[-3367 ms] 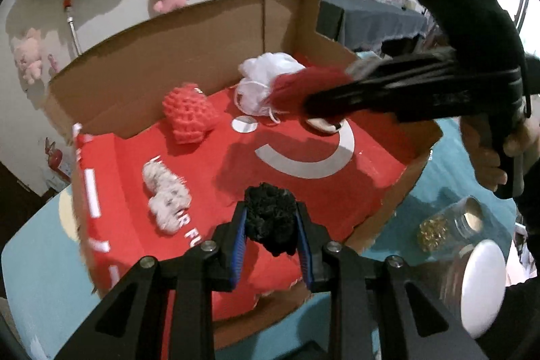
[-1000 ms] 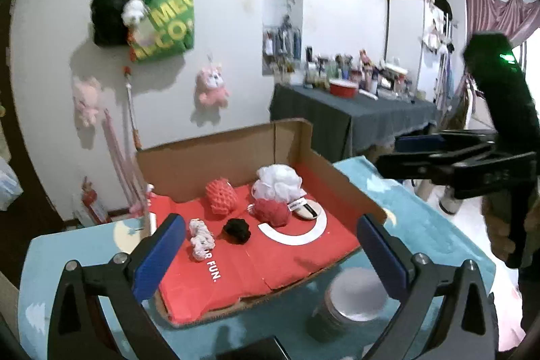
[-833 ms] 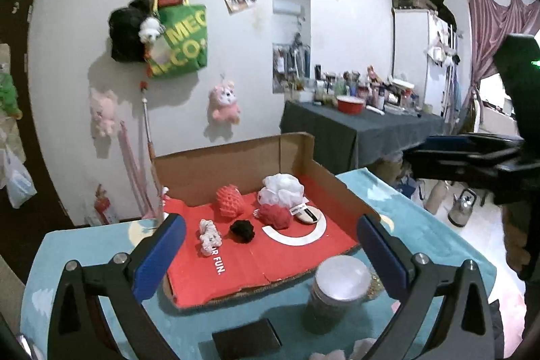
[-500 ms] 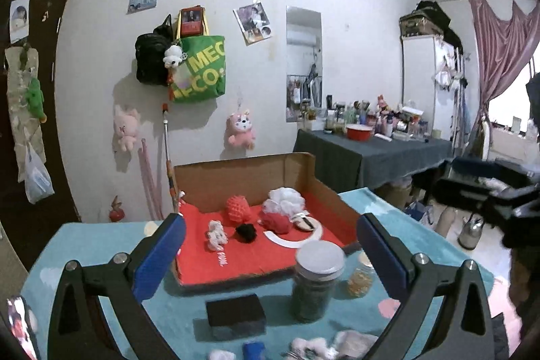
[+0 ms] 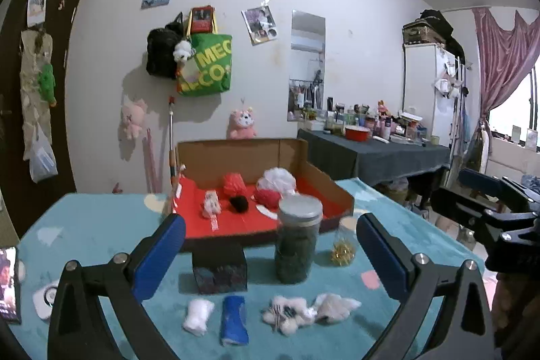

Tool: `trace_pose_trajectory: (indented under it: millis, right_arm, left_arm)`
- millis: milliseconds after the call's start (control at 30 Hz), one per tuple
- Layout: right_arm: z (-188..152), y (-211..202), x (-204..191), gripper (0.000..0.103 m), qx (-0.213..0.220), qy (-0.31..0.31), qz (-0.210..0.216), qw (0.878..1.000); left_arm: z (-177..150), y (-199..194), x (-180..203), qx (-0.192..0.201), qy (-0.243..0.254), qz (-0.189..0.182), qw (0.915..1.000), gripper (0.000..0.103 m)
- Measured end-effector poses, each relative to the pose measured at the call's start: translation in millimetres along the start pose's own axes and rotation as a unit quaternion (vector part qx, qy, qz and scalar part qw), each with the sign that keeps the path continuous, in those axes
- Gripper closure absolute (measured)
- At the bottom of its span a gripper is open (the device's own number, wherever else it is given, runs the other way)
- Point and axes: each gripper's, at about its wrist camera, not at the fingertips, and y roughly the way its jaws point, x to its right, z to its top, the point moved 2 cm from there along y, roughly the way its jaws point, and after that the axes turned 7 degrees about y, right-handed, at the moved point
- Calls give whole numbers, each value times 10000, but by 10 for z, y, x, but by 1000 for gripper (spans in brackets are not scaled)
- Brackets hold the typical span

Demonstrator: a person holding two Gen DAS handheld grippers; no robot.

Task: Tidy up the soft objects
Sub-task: 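Lift both tools away from the box and move back over the table items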

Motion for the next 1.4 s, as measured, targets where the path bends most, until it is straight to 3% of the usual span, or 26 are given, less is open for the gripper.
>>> trace_pose_trajectory:
  millis: [433,867,1400]
  right_arm:
    - [-609,52,40,6,-67,122,-325,9994]
    - [-1112,367,168,6,-670,360,-478,9960]
    - [-1337,567,234,6,-1056,518,-523,9917]
  left_arm:
    - [-527,111,54,-486,-156,-98,9986,0]
    - [-902,291,42,-981,-216,-1,9949,0]
    - [-1111,445,-62,-1323,-338,105,9906,0]
